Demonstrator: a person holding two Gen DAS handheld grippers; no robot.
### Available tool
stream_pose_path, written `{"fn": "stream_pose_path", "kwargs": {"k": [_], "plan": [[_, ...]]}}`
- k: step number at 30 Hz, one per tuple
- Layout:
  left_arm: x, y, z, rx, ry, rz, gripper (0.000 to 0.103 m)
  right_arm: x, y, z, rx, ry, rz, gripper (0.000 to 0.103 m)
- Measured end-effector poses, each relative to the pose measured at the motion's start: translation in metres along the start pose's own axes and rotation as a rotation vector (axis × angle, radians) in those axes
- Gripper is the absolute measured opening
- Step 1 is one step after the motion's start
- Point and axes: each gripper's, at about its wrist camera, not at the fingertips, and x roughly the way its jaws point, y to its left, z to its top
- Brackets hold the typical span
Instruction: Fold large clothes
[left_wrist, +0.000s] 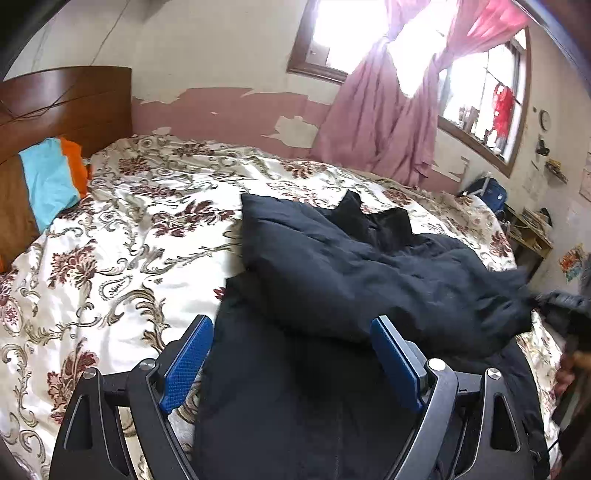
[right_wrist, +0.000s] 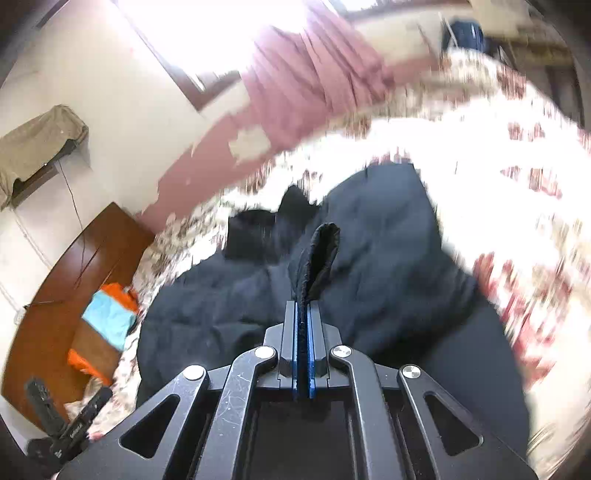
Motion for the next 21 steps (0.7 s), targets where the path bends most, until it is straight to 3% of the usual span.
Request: {"fn": "stream_pose_path", "kwargs": {"k": [3,9,13,16,19,21], "plan": [[0.017,0.0,0.006,-0.019,0.014,0.032,0.086,-0.007,-0.002,0.023,-0.062,-0.044,-0.046,0.004],[0.054,-0.004,0.022,-0.029,0.03,0.104,0.086,0.02,-0.012,0.045,-0.164,-0.047,-0.194,0.004],[0.085,-0.007,0.029,-0.014,0.079,0.175,0.086,0.037,-0.034,0.044,-0.153,0.003,-0.249,0.005],[0.102,-0.007,0.028,-0.01,0.112,0.157,0.086,0.048,-0.033,0.032,-0.246,0.011,-0.281,0.009],[0.103,-0.011,0.024,-0.012,0.078,0.096,0.086,0.045,-0.02,0.024,-0.365,-0.018,-0.336,0.024],[0.1,-0.019,0.023,-0.009,0.038,0.057,0.086,0.037,-0.01,0.023,-0.415,-0.067,-0.34,0.053]]}}
